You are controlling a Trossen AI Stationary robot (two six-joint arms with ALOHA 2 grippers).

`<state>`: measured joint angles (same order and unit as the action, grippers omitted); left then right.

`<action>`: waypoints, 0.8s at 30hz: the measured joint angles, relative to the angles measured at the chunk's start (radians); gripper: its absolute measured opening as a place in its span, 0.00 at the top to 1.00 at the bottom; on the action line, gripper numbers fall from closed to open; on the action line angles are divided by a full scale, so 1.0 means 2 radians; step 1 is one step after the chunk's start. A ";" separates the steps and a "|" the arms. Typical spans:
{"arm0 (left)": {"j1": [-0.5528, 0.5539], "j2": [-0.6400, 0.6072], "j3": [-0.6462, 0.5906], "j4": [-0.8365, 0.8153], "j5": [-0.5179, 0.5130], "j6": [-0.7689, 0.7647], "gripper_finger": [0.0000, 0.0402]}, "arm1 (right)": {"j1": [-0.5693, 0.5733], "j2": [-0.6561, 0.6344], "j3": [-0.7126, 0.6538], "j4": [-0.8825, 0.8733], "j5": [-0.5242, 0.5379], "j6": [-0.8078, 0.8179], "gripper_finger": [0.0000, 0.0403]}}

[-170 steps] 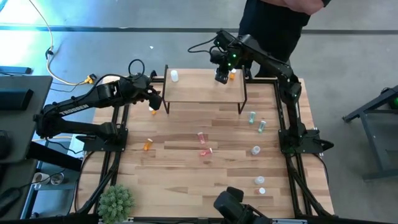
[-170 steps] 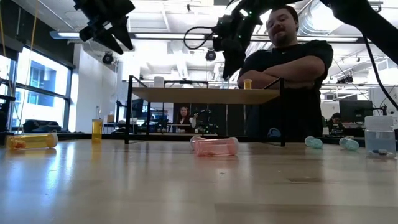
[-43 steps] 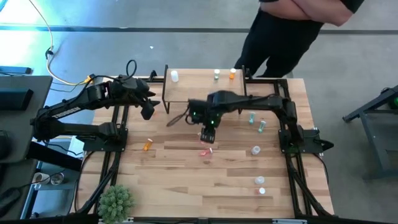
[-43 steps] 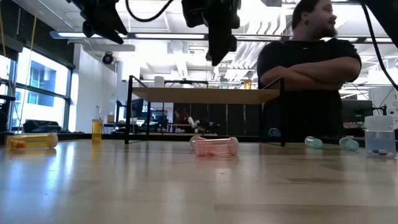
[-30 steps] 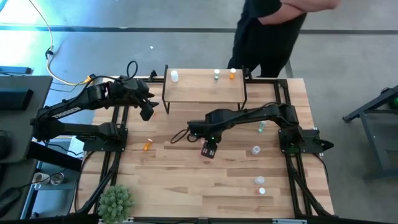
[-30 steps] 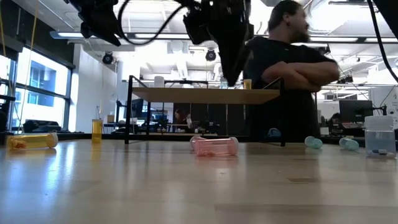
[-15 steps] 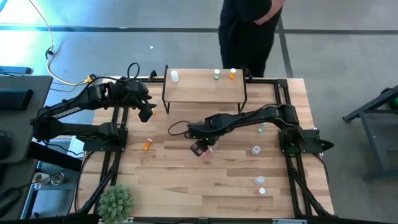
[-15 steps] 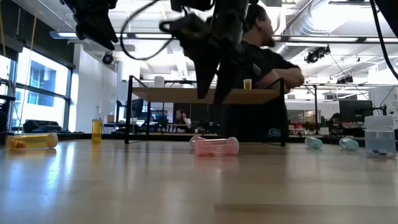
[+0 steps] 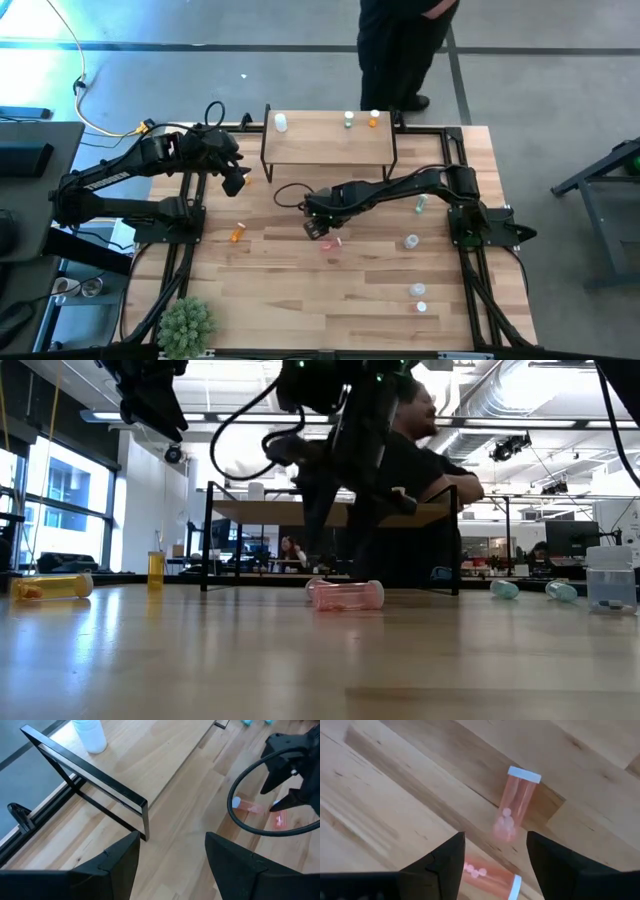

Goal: Pick and place medicine bottles onto shelf by color
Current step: Put the top pink pill bottle on the shelf

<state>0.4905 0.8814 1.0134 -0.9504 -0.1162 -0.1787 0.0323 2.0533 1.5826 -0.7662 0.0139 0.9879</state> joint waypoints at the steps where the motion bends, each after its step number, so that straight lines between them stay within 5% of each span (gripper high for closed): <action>1: 0.000 0.000 0.000 0.000 0.000 0.000 0.46 | 0.000 0.000 -0.008 0.010 0.001 0.000 0.49; 12: 0.000 0.000 0.000 0.000 0.000 0.000 0.46 | -0.003 0.001 -0.078 0.077 0.021 -0.010 0.49; 24: 0.000 0.000 0.000 0.001 -0.014 -0.001 0.46 | -0.014 0.013 -0.079 0.103 0.001 -0.027 0.50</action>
<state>0.4907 0.8817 1.0138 -0.9493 -0.1448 -0.1809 0.0045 2.0800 1.4239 -0.5607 0.0150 0.9337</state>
